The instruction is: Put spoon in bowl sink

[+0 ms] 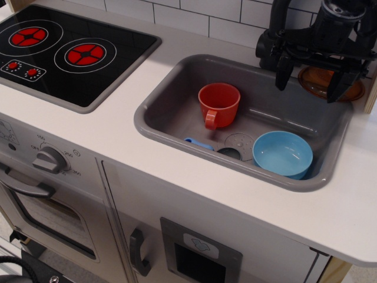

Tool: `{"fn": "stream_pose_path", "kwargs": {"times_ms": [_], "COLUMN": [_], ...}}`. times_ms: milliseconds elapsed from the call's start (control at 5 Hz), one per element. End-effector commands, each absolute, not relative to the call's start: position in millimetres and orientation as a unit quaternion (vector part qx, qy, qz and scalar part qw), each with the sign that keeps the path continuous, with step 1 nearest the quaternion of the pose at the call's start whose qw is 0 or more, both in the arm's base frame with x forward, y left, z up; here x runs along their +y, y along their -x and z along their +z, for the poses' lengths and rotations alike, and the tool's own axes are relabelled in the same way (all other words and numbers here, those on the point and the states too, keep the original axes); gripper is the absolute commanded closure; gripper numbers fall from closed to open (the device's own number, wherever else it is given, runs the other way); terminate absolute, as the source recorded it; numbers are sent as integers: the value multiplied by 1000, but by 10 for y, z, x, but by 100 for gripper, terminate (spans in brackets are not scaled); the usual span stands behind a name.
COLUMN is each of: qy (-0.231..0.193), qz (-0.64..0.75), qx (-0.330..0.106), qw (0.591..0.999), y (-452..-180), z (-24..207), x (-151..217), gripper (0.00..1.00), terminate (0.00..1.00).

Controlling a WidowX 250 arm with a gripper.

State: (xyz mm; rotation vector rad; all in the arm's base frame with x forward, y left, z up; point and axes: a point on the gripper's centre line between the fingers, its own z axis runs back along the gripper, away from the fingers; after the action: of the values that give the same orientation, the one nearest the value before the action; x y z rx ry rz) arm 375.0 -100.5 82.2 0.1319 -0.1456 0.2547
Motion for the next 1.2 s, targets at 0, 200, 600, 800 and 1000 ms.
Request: {"fn": "stream_pose_path", "kwargs": {"times_ms": [0,200,600,800,1000], "qy": [-66,-87,-67,-54,-56], "qz": [127,1,-246,-360,-451], "qx": [-72,-91,-95,-70,-94], "qw": [987,992,962,929,886], "y": [-3750,-3649,-3472,-3447,-3471], "z": [822,842,1041,1055,949], "x": [-1005,-792,-422,-332,-271], "gripper": [0,0,0,0,0], "terminate": [0,0,0,0,0]}}
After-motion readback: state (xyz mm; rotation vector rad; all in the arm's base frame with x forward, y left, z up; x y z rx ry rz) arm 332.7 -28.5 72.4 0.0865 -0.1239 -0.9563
